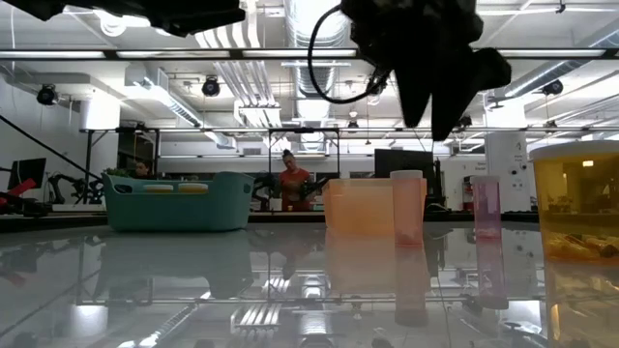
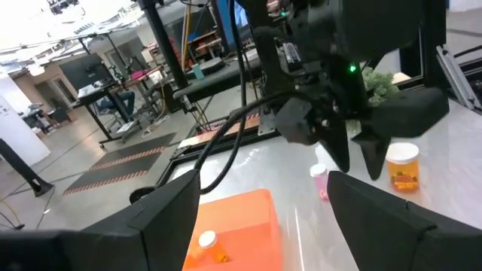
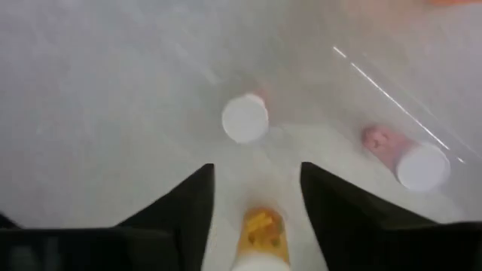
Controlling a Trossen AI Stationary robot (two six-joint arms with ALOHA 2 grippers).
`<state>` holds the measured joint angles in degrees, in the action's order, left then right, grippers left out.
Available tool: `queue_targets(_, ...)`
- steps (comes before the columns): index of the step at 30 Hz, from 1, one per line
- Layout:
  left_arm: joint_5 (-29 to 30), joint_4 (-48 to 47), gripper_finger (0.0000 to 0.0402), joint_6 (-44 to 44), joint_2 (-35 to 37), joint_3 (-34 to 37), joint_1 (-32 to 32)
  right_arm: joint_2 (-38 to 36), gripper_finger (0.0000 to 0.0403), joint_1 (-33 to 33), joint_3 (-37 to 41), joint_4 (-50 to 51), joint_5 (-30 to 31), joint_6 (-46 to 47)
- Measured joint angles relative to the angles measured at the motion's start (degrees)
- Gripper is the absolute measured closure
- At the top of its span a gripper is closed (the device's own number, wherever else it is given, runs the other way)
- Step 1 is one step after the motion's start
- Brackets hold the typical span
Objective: Pick and place medicine bottles into bin by pill shape (circle, oval)
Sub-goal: Put the left small pink pill bottle into the orange bin
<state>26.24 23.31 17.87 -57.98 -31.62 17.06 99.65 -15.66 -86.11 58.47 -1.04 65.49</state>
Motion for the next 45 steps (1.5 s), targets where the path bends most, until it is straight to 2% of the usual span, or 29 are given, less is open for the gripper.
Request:
queue_targets(6, 0.0, -0.02, 0.0127, 0.22, 0.05, 0.04, 0.0, 2.12, 0.0153, 0.83, -0.15, -0.98, 0.91, -0.51)
queue_targets(14, 0.01, 0.0, 0.0127, 0.26, 0.05, 0.07, -0.02, 5.03, 0.0149, 1.08, -0.15, -3.44, 1.19, -1.64)
queue_targets(22, 0.02, 0.03, 0.0127, 0.33, 0.05, 0.11, -0.07, 7.11, 0.0175, 1.08, -0.2, -4.14, 1.17, -1.67)
queue_targets(45, 0.02, 0.04, 0.0127, 0.39, 0.05, 0.11, -0.07, 7.09, 0.0293, 1.08, -0.2, -5.3, 2.15, -1.75)
